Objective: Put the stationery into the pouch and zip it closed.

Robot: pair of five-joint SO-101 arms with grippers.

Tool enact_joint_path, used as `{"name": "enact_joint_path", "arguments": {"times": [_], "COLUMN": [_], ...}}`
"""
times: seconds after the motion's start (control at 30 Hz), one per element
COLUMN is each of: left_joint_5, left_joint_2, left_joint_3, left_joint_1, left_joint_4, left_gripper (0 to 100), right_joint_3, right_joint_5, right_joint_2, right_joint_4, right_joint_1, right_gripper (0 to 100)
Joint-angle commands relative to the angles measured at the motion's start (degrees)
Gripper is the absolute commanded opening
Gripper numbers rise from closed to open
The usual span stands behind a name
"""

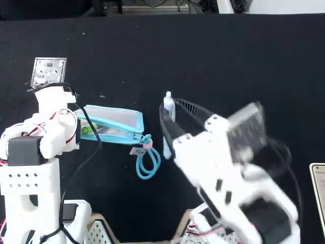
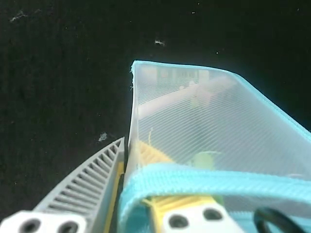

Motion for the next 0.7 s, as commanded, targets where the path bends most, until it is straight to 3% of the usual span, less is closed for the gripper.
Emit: {"name": "enact_joint_path", "arguments": {"times": [0.0, 0.3, 0.47, 0.67], "left_joint_5": [0.44, 0.53, 0.53, 0.44], "left_joint_2": [-0.88, -0.88, -0.88, -0.88], "left_joint_3": [-0.57, -0.57, -0.57, -0.57], "left_joint_1": [-0.22, -0.22, -0.22, -0.22], "left_joint_4": [-1.14, -1.05, -0.97, -0.88], "left_gripper": [3, 3, 3, 3], "right_joint_3": [4.53, 12.26, 20.79, 33.45], "right_joint_5": [-0.62, -0.62, -0.44, 10.55], "right_joint_2": [-8.22, -15.78, -15.78, -15.78], "right_joint_4": [-9.14, -25.32, -36.84, -50.73], "right_joint_1": [-5.27, -19.34, -21.27, -21.19], "right_gripper": [1.2, 1.2, 1.2, 1.1]}}
